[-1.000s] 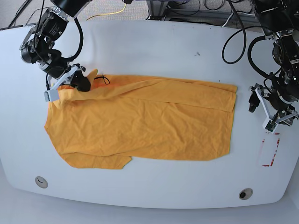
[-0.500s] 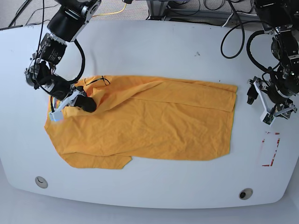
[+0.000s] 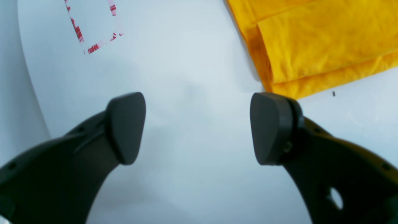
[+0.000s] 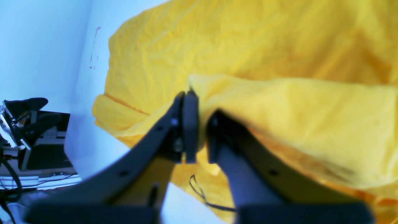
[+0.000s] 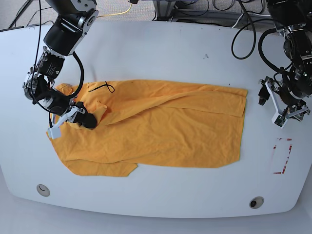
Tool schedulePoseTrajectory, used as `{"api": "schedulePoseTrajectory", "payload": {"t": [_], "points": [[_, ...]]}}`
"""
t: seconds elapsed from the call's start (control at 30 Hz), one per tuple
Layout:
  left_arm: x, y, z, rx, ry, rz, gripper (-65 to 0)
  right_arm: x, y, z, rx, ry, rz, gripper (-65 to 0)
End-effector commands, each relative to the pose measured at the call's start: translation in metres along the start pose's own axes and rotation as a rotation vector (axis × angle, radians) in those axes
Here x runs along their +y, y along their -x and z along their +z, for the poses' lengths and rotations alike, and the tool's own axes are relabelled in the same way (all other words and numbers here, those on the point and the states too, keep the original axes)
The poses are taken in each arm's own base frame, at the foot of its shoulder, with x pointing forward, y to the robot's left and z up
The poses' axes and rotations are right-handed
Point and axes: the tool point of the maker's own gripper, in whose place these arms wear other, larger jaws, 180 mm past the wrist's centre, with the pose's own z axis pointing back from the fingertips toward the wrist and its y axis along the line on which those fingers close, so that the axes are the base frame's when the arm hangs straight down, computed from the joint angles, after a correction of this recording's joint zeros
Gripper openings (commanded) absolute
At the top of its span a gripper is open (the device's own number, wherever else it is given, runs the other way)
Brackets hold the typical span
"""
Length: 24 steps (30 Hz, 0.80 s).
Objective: Layout the t-shirt on the table in an organized manner, then fold the t-shirt properly
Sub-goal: 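Move the right gripper along the shirt shoulder toward the sleeve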
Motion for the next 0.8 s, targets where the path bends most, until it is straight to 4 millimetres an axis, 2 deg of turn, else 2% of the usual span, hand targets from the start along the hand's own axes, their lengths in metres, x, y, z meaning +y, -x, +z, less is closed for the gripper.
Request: {"api": "schedulePoseTrajectory", "payload": {"t": [0.0, 0.03, 0.2, 0.33, 0.63, 0.77], "points": [[0.009, -0.013, 0.007, -0.045, -0.025, -0.013, -15.8, 0.004, -0.027, 0.004, -0.051, 0.009, 0.048, -43.3], [0.009, -0.013, 0.007, -0.045, -0.025, -0.013, -15.8, 0.003, -0.027, 0.002, -0.042, 0.021, 0.054, -34.2], [0.008, -0.013, 0.007, -0.046, -0.022, -0.013, -15.8, -0.003, -0.025, 0.003, -0.020, 0.055, 0.066, 0.0], [0.008, -0.013, 0.007, -0.046, -0.022, -0.013, -15.8, -0.013, -0.022, 0.015, 0.013, 0.096, 0.086, 0.0], [0.008, -0.014, 0.007, -0.048, -0.022, -0.013, -15.8, -0.048, -0.008, 0.076, 0.092, 0.278, 0.202, 0.0], [0.008, -0.014, 0.007, -0.048, -0.021, -0.014, -15.8, -0.058, -0.001, 0.090, 0.131, 0.317, 0.250, 0.0]]}}
